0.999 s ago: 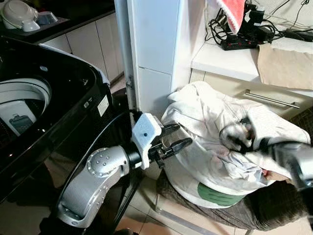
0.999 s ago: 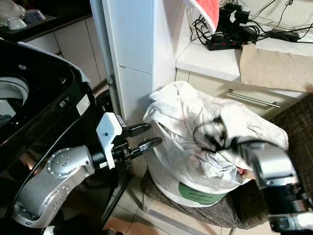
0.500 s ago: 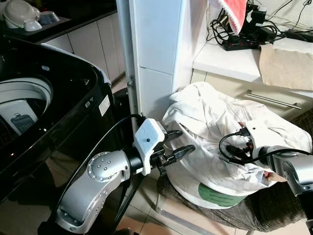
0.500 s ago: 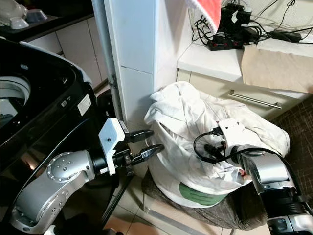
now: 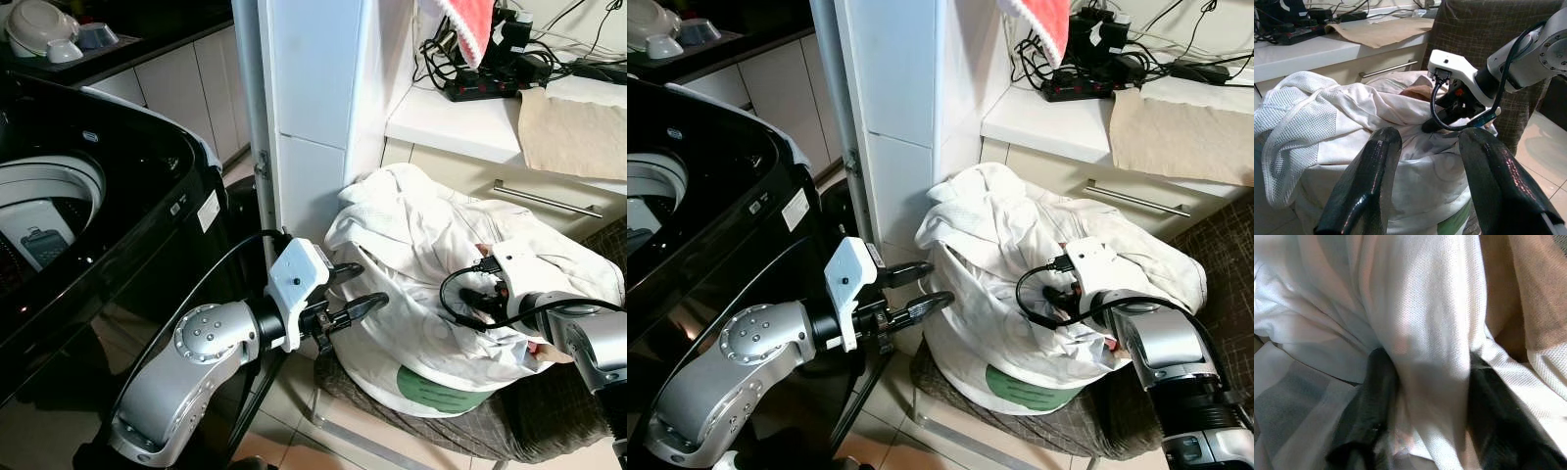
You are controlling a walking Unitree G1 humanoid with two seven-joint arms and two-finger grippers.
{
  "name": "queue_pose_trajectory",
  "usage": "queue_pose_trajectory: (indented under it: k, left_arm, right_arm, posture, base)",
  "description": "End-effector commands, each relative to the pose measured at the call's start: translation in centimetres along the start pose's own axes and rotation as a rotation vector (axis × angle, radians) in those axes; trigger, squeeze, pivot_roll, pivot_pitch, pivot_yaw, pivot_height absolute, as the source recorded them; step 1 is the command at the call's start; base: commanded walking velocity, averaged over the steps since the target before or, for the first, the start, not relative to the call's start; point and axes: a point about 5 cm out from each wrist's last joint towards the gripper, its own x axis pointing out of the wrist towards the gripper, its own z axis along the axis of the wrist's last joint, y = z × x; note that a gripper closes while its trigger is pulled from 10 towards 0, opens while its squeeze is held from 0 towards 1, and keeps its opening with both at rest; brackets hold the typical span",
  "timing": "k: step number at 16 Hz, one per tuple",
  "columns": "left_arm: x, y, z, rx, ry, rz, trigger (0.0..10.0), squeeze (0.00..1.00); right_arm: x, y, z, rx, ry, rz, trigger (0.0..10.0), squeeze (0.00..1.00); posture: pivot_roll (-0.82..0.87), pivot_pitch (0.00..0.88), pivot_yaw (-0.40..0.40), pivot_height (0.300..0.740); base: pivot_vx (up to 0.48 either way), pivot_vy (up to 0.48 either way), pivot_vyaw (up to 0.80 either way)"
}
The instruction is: Clothes washing
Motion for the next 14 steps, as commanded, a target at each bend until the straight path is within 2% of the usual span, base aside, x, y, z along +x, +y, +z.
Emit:
queue_pose_trajectory:
  k: [1, 6, 8, 10, 11, 14]
  left_arm:
    - [-0.1, -0.3, 0.3, 0.016, 0.002, -0.018, 10.0, 0.00]
    - [-0.1, -0.2, 0.3, 0.016, 0.003, -0.014, 10.0, 0.00]
    - [-0.2, -0.1, 0.3, 0.015, 0.002, -0.007, 10.0, 0.00]
    - [-0.2, 0.7, 0.9, 0.030, -0.045, 0.072, 10.0, 0.00]
    - [-0.2, 1.6, 1.5, 0.045, -0.079, 0.148, 10.0, 0.00]
    - [-0.1, 2.7, 2.6, 0.081, -0.146, 0.236, 10.0, 0.00]
  right_arm:
    - [0.1, 0.0, -0.1, -0.013, 0.005, 0.005, 0.0, 0.00]
    - [0.1, -0.1, 0.0, -0.001, -0.004, 0.007, 0.0, 0.00]
    - [-0.4, -0.2, 0.7, 0.046, -0.043, 0.028, 0.0, 0.00]
    - [-2.0, 0.4, 3.6, 0.091, -0.204, 0.114, 0.0, 0.00]
    - [-3.5, 1.0, 6.5, 0.117, -0.358, 0.189, 0.0, 0.00]
    - [-6.2, 2.1, 10.4, 0.145, -0.536, 0.325, 0.0, 0.00]
  posture:
    - [-0.02, 0.010, 0.023, 0.740]
    - [-0.02, 0.008, 0.023, 0.740]
    - [-0.02, 0.007, 0.024, 0.740]
    - [-0.03, 0.005, 0.024, 0.740]
    - [-0.03, 0.002, 0.028, 0.740]
    - [-0.04, 0.000, 0.027, 0.740]
  base:
    - [0.000, 0.000, 0.00]
    - [0.000, 0.000, 0.00]
    - [0.000, 0.000, 0.00]
    - [0.000, 0.000, 0.00]
    - [0.000, 0.000, 0.00]
    - [0.000, 0.000, 0.00]
